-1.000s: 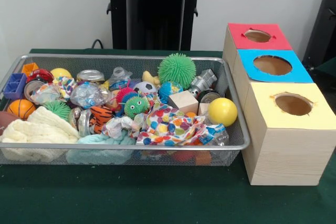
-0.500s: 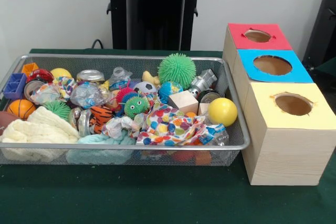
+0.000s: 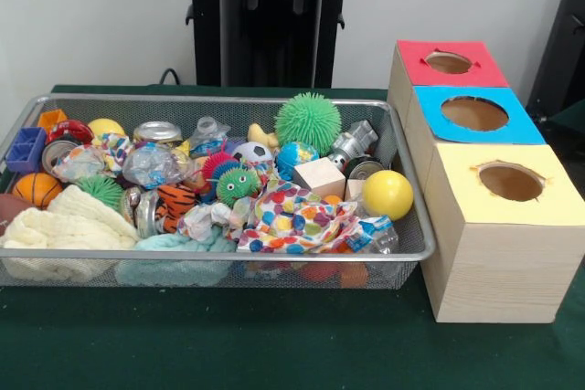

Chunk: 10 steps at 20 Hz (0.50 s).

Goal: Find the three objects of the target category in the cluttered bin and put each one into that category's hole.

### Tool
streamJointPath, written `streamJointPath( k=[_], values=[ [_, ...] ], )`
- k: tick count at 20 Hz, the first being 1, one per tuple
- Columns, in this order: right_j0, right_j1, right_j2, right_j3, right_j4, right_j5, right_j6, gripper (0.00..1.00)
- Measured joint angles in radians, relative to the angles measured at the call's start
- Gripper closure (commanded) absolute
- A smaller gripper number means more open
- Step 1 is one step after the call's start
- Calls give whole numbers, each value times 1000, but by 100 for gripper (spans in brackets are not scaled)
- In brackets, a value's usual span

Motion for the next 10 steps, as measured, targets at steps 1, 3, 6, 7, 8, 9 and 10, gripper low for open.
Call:
streamJointPath(
  k=[1, 3, 6, 7, 8, 9, 10],
  values=[
    [-7, 10, 6, -7, -8, 0, 0, 0],
    [-18, 31, 19, -22, -24, 0, 0, 0],
    [-28, 60, 37, -45, -46, 0, 0, 0],
    [-29, 67, 42, -51, -52, 0, 0, 0],
    [-32, 77, 51, -59, -62, 0, 0, 0],
    [-33, 85, 58, -67, -69, 1, 0, 0],
    [-35, 93, 64, -75, -77, 2, 0, 0]
  ],
)
